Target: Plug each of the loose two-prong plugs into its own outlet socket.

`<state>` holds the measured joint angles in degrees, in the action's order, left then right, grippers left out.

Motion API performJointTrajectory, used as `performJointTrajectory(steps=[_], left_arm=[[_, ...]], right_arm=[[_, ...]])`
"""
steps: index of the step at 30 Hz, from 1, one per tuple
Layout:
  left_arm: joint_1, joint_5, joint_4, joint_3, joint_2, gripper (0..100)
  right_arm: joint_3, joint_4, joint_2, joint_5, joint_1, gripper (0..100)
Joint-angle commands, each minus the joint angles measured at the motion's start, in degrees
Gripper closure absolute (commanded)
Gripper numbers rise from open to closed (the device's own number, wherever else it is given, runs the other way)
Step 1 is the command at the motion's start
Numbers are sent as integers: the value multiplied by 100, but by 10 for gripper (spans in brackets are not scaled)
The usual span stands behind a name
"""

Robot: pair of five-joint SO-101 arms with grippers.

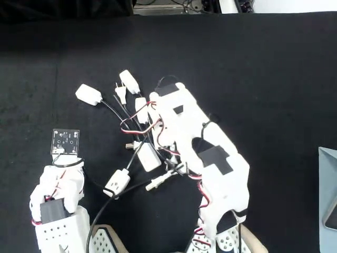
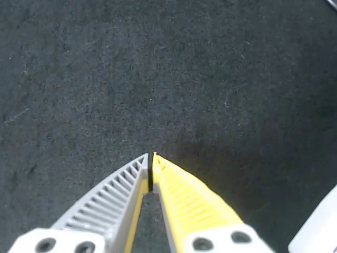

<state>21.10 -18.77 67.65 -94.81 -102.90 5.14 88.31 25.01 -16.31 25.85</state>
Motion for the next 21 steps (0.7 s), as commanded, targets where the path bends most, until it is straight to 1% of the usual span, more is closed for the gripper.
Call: performJointTrajectory(steps=[1,5,14,19,21], left_arm=[[4,-70,18,57,-26,970],[4,-70,18,57,-26,970],[4,-70,18,57,-26,970],[4,-70,18,57,-26,970],[4,-70,9,57,-26,970]], right_arm=[[-215,158,-4,-70,545,971],[-251,237,-4,-53,826,962],[-338,237,13,-88,818,958],[-374,343,418,-290,835,880],[-374,325,541,-229,844,881]])
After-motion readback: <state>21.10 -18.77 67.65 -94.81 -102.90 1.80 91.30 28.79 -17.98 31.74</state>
